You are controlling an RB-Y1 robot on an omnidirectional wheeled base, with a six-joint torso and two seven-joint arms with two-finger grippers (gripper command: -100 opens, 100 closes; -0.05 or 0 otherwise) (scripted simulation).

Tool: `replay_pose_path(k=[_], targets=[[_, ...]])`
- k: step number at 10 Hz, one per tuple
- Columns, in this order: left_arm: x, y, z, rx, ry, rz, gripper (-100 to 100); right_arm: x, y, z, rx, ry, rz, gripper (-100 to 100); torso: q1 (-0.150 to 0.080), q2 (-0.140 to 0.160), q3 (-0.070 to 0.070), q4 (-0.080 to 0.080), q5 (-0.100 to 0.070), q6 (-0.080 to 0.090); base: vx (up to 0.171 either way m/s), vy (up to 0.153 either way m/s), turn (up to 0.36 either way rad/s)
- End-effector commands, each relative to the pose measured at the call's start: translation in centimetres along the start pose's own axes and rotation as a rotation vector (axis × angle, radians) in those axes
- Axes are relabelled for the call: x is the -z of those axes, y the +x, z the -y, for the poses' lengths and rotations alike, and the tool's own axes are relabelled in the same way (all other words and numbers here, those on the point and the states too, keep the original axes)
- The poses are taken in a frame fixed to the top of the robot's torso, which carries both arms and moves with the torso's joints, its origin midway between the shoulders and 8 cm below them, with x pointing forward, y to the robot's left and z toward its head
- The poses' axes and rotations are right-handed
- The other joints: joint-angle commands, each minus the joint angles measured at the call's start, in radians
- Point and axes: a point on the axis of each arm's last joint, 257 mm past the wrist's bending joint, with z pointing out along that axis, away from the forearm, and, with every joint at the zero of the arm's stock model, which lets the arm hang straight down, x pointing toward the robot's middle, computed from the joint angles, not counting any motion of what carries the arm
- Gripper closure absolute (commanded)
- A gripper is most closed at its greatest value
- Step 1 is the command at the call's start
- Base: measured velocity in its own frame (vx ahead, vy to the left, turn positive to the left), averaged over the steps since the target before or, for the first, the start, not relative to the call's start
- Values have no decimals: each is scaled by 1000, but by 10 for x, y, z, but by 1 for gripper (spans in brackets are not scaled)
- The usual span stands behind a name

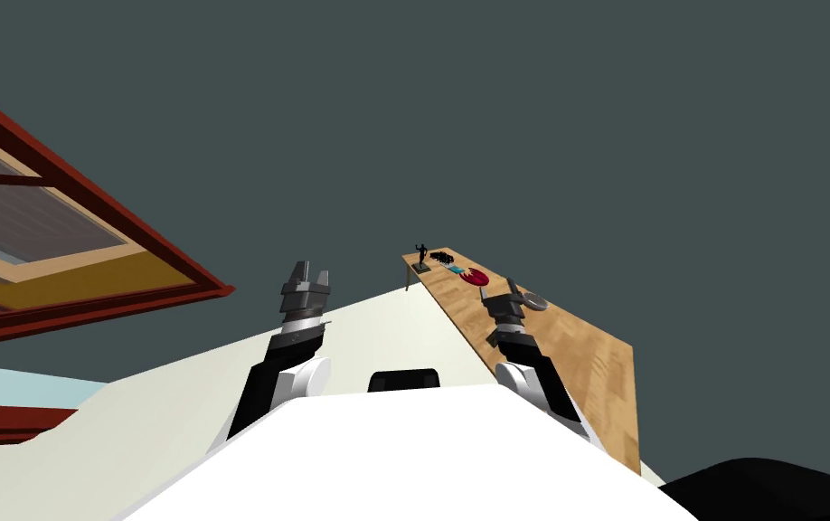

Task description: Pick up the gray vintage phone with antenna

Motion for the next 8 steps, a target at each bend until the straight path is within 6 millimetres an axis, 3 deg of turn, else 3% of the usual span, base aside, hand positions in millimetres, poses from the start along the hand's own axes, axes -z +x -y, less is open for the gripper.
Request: replay_pose_path(k=[1,2,3,4,5,6,7,8], targets=[[0,0,0,0,0,0,0,3,-10,5,-44,27,25,-100,0,0,0,0,0,0,39,42,56],[0,0,0,0,0,0,0,11,-32,16,-90,76,78,-100,-1,0,0,0,0,0,47,49,125],[0,0,0,0,0,0,0,12,-32,17,-108,78,80,-100,-1,0,0,0,0,0,37,46,61],[0,0,0,0,0,0,0,22,-56,28,-156,126,139,-100,-1,0,0,0,0,0,33,64,115],[0,0,0,0,0,0,0,23,-56,29,-176,128,142,-100,0,1,0,0,0,0,40,59,60],[0,0,0,0,0,0,0,35,-79,39,-220,170,202,-100,0,0,0,0,0,0,67,68,123],[0,0,0,0,0,0,0,36,-80,41,-248,175,208,-100,1,-1,-1,0,0,0,56,48,53],[0,0,0,0,0,0,0,51,-103,50,-291,215,273,-100,0,-1,-1,0,0,0,57,54,131]])
